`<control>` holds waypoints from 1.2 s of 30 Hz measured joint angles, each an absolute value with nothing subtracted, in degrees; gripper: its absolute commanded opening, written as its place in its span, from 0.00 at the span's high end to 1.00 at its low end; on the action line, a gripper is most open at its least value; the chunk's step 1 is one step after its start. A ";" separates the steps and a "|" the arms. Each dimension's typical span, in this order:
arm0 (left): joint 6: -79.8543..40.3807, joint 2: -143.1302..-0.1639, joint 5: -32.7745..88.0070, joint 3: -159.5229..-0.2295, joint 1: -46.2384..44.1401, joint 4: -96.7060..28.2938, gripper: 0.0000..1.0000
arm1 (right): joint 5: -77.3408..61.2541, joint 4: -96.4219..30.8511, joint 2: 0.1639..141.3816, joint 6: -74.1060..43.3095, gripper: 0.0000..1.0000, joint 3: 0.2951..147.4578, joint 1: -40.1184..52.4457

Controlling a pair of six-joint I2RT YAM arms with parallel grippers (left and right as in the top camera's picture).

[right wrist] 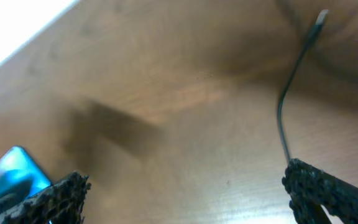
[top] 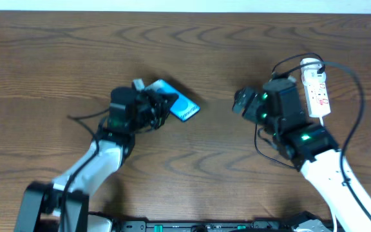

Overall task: Plug charger to phone and switch on socket
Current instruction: 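Release the right gripper and lower the phone flat with the left gripper, then grasp the black charging cable near its USB-C plug with the right gripper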

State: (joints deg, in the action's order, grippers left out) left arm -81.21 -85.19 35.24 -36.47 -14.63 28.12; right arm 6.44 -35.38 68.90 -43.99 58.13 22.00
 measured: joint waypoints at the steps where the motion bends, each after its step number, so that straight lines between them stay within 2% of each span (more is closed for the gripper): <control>1: -81.21 -86.91 36.34 -38.46 -14.55 28.18 0.93 | 6.94 -36.75 68.82 -43.72 0.01 59.92 21.71; 6: -81.21 -96.29 48.12 -50.43 -12.47 28.62 0.92 | 8.36 -39.75 68.03 -41.15 0.01 65.73 21.28; 9: -81.12 -97.49 54.78 -51.46 -11.62 28.34 0.93 | 9.37 -40.47 68.45 -39.94 0.01 65.56 21.28; 12: -80.34 -97.54 60.23 -51.46 -11.57 28.49 0.93 | 10.00 -40.82 70.65 -39.66 0.07 65.58 21.06; 16: -78.76 -97.51 65.49 -51.46 -11.66 28.51 0.93 | 10.11 -48.45 79.29 -41.52 0.15 68.10 19.00; 20: -76.97 -97.54 67.66 -51.46 -11.66 28.51 0.92 | 10.35 -52.03 90.96 -43.05 0.16 74.24 16.69; 26: -75.96 -97.54 68.77 -51.46 -11.66 28.49 0.92 | 10.33 -51.16 100.86 -46.46 0.24 76.18 14.17; 29: -75.96 -97.54 69.17 -51.46 -11.66 28.51 0.92 | 10.39 -48.93 104.38 -47.70 0.29 76.18 13.30; 31: -75.94 -97.54 69.28 -51.46 -11.66 28.51 0.93 | 10.44 -46.46 106.87 -47.97 0.36 76.18 13.30; 36: -75.59 -97.54 69.34 -51.46 -11.66 28.51 0.92 | 9.80 -42.83 112.79 -48.62 0.40 76.23 13.30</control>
